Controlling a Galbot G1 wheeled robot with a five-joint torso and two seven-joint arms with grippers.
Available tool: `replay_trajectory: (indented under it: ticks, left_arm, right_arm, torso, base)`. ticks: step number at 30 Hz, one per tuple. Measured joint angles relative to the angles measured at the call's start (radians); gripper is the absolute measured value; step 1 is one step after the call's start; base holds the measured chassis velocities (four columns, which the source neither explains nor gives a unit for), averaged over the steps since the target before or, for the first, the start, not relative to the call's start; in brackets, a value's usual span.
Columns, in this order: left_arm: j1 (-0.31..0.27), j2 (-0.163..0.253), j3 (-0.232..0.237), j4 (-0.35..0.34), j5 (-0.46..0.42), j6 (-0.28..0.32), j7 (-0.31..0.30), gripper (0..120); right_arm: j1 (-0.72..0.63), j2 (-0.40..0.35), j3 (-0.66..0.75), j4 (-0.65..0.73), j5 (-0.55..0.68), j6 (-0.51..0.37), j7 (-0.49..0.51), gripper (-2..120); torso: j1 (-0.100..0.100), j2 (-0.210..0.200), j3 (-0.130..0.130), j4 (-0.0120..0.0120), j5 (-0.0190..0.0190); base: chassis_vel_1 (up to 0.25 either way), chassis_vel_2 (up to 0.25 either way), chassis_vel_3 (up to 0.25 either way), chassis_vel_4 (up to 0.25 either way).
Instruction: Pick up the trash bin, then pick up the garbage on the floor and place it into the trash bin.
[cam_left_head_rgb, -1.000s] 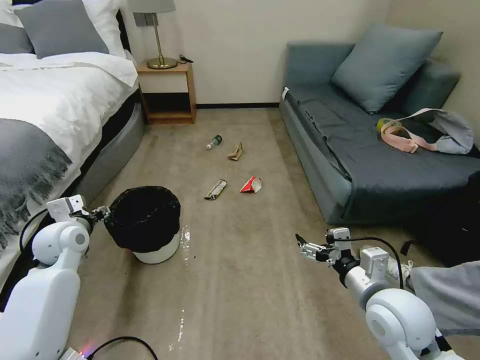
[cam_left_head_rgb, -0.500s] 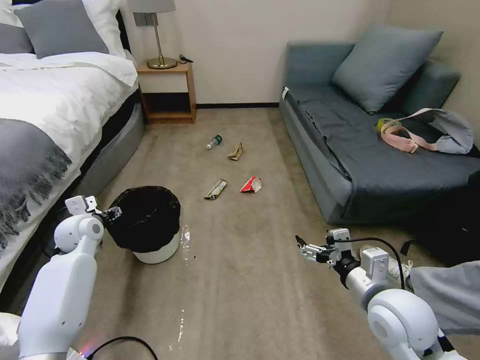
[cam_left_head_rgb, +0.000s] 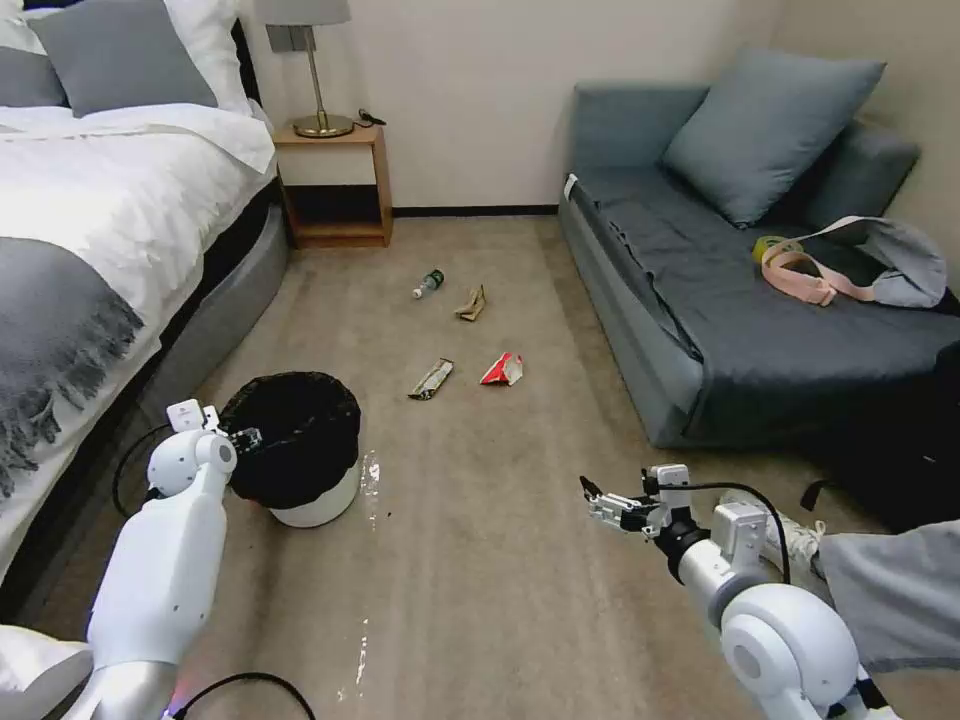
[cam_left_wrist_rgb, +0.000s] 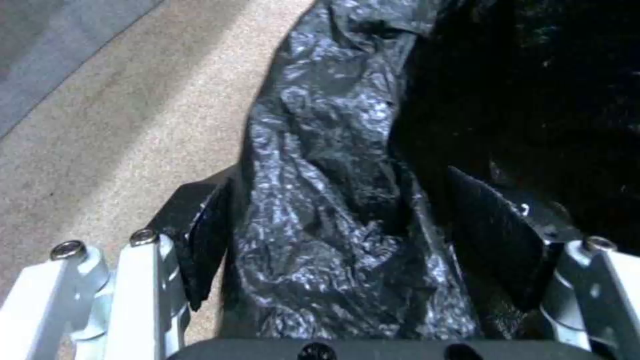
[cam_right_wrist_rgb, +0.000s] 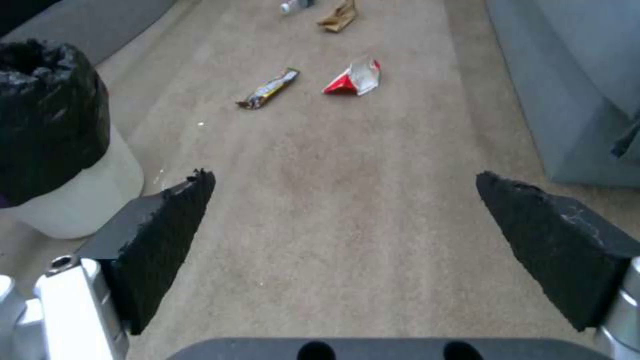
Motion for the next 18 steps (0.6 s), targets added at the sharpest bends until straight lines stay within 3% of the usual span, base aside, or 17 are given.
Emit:
replay_trajectory:
  ticks: [18]
  left_arm:
    - [0.021,0.020,-0.001,0.005,0.044,-0.004,0.062,15]
  right_arm:
    - [0.005,0.030,-0.024,-0.008,-0.002,-0.005,0.006,100]
  torso:
    - [0.000,0.000,0.000,0.0004,0.0004]
  base:
    - [0.000,0.000,0.000,0.000]
